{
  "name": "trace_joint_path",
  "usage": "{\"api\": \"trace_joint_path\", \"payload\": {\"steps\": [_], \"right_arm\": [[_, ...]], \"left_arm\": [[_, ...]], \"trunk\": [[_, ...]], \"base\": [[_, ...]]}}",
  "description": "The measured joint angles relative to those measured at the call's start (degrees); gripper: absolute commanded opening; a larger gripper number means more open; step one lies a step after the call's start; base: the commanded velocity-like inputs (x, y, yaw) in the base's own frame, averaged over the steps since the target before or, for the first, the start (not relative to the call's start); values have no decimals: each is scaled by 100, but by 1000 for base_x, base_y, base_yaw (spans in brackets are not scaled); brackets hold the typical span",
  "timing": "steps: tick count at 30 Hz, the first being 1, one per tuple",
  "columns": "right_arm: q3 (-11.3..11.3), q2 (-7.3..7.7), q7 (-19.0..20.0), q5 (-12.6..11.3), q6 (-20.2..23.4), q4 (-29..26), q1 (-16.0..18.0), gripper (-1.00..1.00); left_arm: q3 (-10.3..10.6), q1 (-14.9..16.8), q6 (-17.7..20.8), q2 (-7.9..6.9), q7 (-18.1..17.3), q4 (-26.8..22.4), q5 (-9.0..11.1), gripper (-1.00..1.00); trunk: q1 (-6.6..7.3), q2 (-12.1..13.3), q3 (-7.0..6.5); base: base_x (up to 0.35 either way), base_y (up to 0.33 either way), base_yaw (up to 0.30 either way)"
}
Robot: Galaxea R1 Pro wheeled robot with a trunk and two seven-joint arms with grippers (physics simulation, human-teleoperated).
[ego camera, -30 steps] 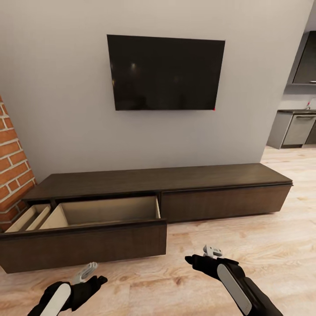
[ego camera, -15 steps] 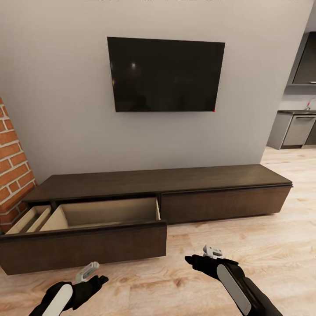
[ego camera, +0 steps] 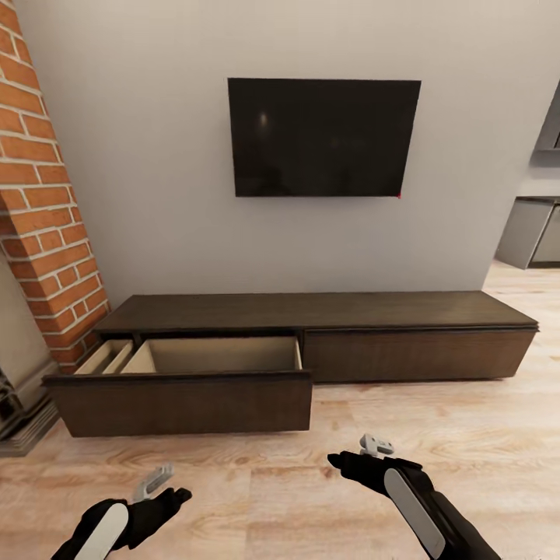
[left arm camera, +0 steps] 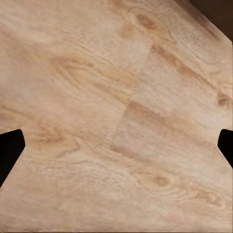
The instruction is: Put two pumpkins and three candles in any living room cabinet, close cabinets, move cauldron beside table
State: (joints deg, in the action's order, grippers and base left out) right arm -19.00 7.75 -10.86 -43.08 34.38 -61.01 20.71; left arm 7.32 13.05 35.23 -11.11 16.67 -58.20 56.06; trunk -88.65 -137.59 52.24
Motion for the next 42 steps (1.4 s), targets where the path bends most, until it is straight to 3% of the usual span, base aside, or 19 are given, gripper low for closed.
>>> {"api": "trace_joint_path", "payload": {"steps": [14,27,28,30,33,35,40,42], "right_arm": [[-5,-9,0,0,-2,4,0,100],[-14,-9,16,25,-94,348,0,100],[-15,-11,16,26,-101,363,0,100],[-15,-37,20,29,-115,392,0,100],[-21,-84,18,34,-122,411,0,100],[-34,-92,17,34,-123,415,0,100],[-275,-97,7,35,-206,496,0,100],[-386,-97,3,32,-337,588,-1,100]], "left_arm": [[14,0,0,9,1,0,-2,100],[-34,-9,-6,-27,-19,-229,-1,100],[-41,-17,-4,-57,-22,-334,-3,100],[-42,-80,-1,-256,-33,-621,0,100],[-71,-362,-2,-472,-30,-1179,10,100],[-207,-552,-2,-528,-28,-1492,9,100],[-1008,-875,-1,-572,-22,-1819,1,100],[-1206,-914,7,-575,-22,-1834,2,100]], "trunk": [[1,0,0],[4,0,0],[4,0,0],[4,0,0],[4,0,0],[4,0,0],[4,0,0],[4,0,0]], "base": [[-325,8,271],[-29,6,271],[0,0,271],[0,0,271],[0,0,271],[0,0,271],[0,0,271],[0,0,272]]}}
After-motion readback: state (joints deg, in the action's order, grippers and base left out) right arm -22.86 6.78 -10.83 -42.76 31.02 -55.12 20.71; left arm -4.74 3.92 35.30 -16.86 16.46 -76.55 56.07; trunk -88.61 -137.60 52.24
